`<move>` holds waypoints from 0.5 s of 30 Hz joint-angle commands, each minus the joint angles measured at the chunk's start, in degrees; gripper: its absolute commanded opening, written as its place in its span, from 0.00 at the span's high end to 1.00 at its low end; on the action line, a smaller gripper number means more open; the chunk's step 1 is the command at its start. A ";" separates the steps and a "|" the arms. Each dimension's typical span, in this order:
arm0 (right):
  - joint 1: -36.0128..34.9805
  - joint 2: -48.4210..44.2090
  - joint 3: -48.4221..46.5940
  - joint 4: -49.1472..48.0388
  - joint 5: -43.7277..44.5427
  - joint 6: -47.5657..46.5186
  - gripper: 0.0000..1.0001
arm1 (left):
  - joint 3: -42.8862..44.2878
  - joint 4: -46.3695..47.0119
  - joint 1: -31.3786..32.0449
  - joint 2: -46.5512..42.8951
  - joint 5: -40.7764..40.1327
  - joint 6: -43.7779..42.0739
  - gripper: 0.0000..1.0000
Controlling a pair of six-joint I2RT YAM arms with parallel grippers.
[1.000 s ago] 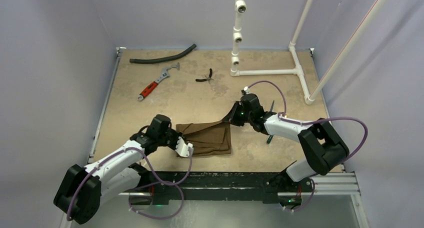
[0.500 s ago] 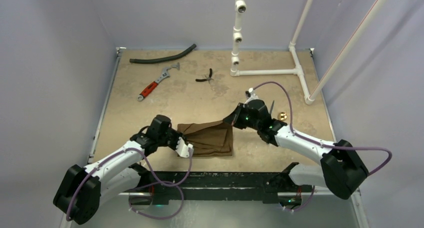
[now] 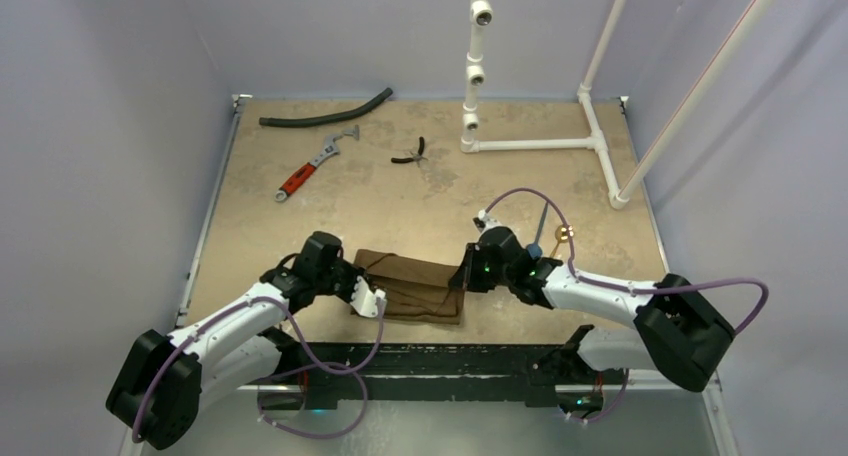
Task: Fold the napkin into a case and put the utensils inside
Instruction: Smooth out the 2/3-rectangle-folded napkin at the center of the board.
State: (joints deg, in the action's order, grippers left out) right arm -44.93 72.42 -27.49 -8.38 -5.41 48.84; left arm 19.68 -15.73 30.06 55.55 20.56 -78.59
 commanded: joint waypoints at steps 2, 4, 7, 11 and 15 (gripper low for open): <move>-2.80 -4.21 -0.97 2.93 1.94 -2.24 1.00 | -1.24 -0.25 -0.01 -0.53 0.69 0.66 1.00; -4.43 -4.22 -2.18 3.61 2.39 -2.39 1.00 | -1.38 -0.19 0.08 -0.57 0.81 0.89 1.00; -7.64 -3.05 -4.35 4.33 3.09 -2.89 1.00 | -1.64 -0.06 0.38 -0.72 0.84 1.08 1.00; -10.93 -0.30 -5.61 4.78 2.43 -3.76 1.00 | -1.97 0.07 0.54 -0.76 0.51 1.07 1.00; -12.09 1.51 -4.46 4.82 1.54 -4.97 1.00 | -2.35 0.24 0.61 -0.63 0.32 0.95 1.00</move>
State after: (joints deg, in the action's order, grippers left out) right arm -56.18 72.51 -31.42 -5.41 -4.01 45.93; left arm 18.48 -15.57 30.41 55.37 20.27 -78.43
